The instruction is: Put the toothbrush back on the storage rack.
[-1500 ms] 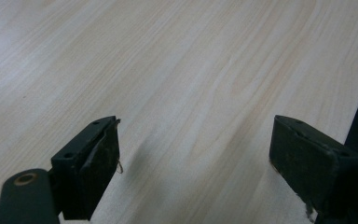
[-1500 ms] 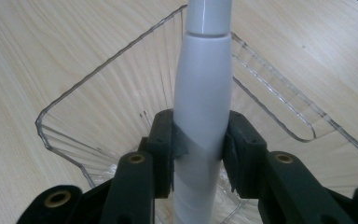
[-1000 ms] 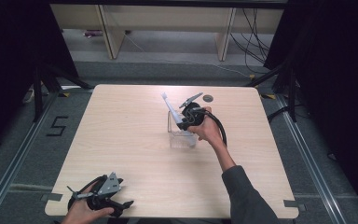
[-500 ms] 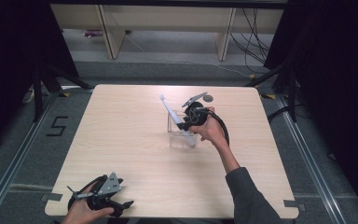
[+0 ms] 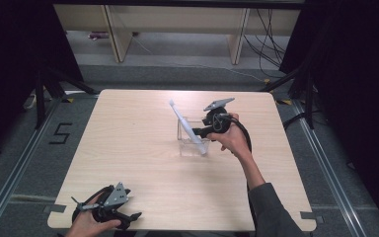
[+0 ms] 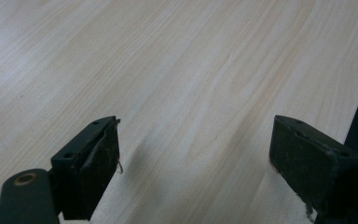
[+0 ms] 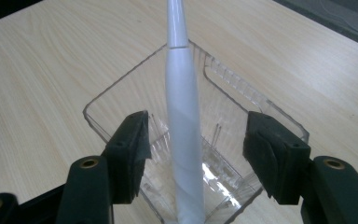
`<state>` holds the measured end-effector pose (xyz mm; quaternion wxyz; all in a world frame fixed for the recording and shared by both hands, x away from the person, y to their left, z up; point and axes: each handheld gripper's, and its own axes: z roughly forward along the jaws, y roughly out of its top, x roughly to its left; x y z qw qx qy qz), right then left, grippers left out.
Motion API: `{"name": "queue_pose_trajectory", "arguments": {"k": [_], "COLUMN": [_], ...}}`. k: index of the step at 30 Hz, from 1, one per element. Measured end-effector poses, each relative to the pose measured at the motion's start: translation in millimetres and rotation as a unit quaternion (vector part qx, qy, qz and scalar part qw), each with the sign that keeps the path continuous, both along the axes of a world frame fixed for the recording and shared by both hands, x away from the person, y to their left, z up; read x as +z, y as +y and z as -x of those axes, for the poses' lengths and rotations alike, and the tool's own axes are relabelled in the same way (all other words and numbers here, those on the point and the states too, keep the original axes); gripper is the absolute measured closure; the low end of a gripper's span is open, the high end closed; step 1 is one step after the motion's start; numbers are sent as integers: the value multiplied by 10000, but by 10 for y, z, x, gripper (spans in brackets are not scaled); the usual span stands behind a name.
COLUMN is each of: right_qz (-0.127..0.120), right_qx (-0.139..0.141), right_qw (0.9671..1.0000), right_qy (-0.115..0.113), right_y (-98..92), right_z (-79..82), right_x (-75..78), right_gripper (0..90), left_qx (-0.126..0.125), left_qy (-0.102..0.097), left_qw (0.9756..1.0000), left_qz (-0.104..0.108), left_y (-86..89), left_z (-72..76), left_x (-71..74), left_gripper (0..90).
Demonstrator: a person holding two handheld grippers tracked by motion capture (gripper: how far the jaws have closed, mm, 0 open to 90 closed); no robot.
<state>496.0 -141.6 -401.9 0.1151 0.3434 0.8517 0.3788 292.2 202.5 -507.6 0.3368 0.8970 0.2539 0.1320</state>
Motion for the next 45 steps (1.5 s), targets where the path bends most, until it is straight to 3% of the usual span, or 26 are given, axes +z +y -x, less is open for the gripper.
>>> {"name": "queue_pose_trajectory", "arguments": {"k": [1, 5, 6, 10, 15, 20, 29, 33, 35, 37, 38, 44, 45], "right_qz": [-90, -148, -133, -200, -302, -345, -475, -443, -412, -411, -474, -373, -350], "right_qx": [23, 3, 33, -35, -22, -9, -152, -177, -173, -145, -168, -171, -182], "right_qw": [9999, 9998, 9995, 9996, 9992, 9984, 9979, 9975, 9982, 9976, 9978, 9978, 9982], "right_qy": [-102, -163, -282, -176, -245, -453, -421, -513, -398, -538, -432, -526, -442], "right_y": [-9, -58, -74, -106, -148, -208, -280, -298, -301, -303, -292, -317, -321], "right_z": [1, 43, 41, 119, 181, 232, 303, 324, 348, 348, 362, 394, 412], "right_x": [-5, 35, 37, 76, 89, 104, 82, 83, 90, 82, 78, 66, 63], "right_gripper": [406, 397, 391, 368, 325, 309, 292, 284, 280, 267, 264, 251, 245], "left_qx": [-44, 10, 5, 14, 17, 26, -7, -23, -28, 2, -33, -40, -52], "left_qy": [-25, 6, -3, -1, 5, 4, 23, 30, 21, 34, 18, 5, 0], "left_qw": [10000, 10000, 10000, 10000, 10000, 10000, 10000, 10000, 10000, 10000, 10000, 10000, 10000], "left_qz": [-28, 6, 0, 3, -1, 2, -45, -33, -35, -27, -47, -26, -34], "left_y": [4, -1, 1, 2, 3, 3, 7, 5, 7, 3, 5, 6, 7], "left_z": [-8, 2, 1, 0, -3, 0, -7, -2, -3, -1, -4, -3, -3], "left_x": [1, 1, 2, -1, 0, -1, 7, 12, 13, 9, 12, 16, 17], "left_gripper": [156, 156, 156, 156, 156, 156, 155, 156, 156, 156, 156, 156, 156]}}
